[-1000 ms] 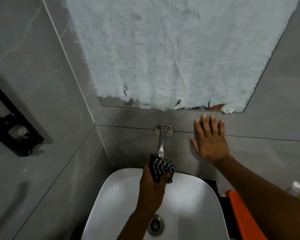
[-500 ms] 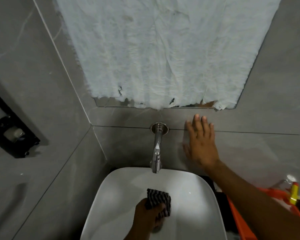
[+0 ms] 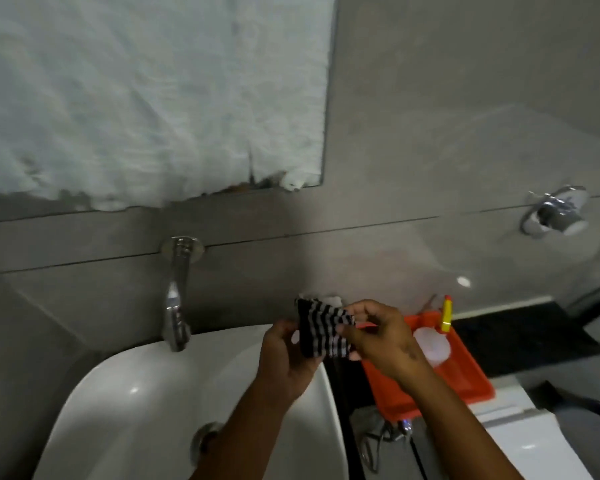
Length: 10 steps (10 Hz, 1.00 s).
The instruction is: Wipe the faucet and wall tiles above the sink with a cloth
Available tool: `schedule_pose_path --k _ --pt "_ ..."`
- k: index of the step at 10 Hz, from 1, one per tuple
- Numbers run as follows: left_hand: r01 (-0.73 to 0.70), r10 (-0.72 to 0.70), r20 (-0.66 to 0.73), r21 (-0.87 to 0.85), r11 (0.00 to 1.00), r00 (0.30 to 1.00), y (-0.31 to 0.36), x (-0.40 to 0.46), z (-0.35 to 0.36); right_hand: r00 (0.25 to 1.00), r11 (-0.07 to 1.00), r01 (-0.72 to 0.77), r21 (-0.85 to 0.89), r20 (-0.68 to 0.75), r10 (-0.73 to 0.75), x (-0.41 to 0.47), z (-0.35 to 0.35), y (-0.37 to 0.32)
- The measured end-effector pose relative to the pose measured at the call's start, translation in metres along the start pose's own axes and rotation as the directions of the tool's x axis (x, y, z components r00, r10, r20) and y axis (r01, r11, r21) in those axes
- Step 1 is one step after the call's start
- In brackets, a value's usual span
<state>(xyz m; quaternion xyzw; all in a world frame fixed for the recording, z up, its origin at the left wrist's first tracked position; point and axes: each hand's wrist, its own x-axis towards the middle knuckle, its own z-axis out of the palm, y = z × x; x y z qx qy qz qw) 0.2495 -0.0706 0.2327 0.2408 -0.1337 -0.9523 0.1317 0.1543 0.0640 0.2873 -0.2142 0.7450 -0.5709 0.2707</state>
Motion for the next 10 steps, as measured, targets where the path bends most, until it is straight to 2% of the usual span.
schedule_pose_path --k 1,2,3,4,5,6,7,8,9,10 --pt "0.038 -0.025 -0.049 0.285 0.958 0.999 -0.024 0.057 0.024 0.972 0.97 -0.124 0.207 -0.172 0.161 0.0 -0.043 0.03" --pt "0.05 0.048 -0.136 0.634 0.772 0.99 -0.05 0.115 0.039 0.889 0.874 -0.324 0.361 -0.199 0.412 0.009 -0.072 0.076" --pt "-0.019 0.244 -0.034 0.977 0.213 0.969 -0.086 0.166 0.034 0.769 0.749 -0.466 0.471 -0.204 0.606 0.026 -0.085 0.13" --pt "-0.067 0.145 0.1 0.974 -0.218 0.984 -0.12 0.204 0.011 0.686 0.688 -0.573 0.446 -0.199 0.7 0.045 -0.085 0.181" --pt "-0.075 0.07 0.113 0.911 -0.406 0.991 -0.145 0.232 -0.021 0.651 0.675 -0.665 0.32 -0.195 0.734 0.06 -0.084 0.219" --pt "-0.043 0.036 0.077 0.817 -0.575 0.996 -0.165 0.244 -0.046 0.719 0.74 -0.672 0.005 -0.233 0.655 0.068 -0.086 0.238" --pt "-0.018 -0.018 0.009 0.744 -0.667 1.0 -0.179 0.242 -0.063 0.768 0.722 -0.641 -0.262 -0.197 0.61 0.065 -0.083 0.236" --pt "-0.112 -0.151 -0.003 0.658 -0.745 0.989 -0.178 0.223 -0.057 0.803 0.748 -0.593 -0.298 -0.145 0.578 0.057 -0.073 0.226" --pt "-0.161 -0.147 0.072 0.601 -0.783 0.986 -0.153 0.202 -0.037 0.838 0.808 -0.545 -0.223 -0.128 0.53 0.055 -0.058 0.204" --pt "-0.249 -0.187 0.165 0.569 -0.784 0.968 -0.113 0.171 -0.003 0.917 0.834 -0.395 -0.385 -0.219 0.333 0.062 -0.046 0.167"
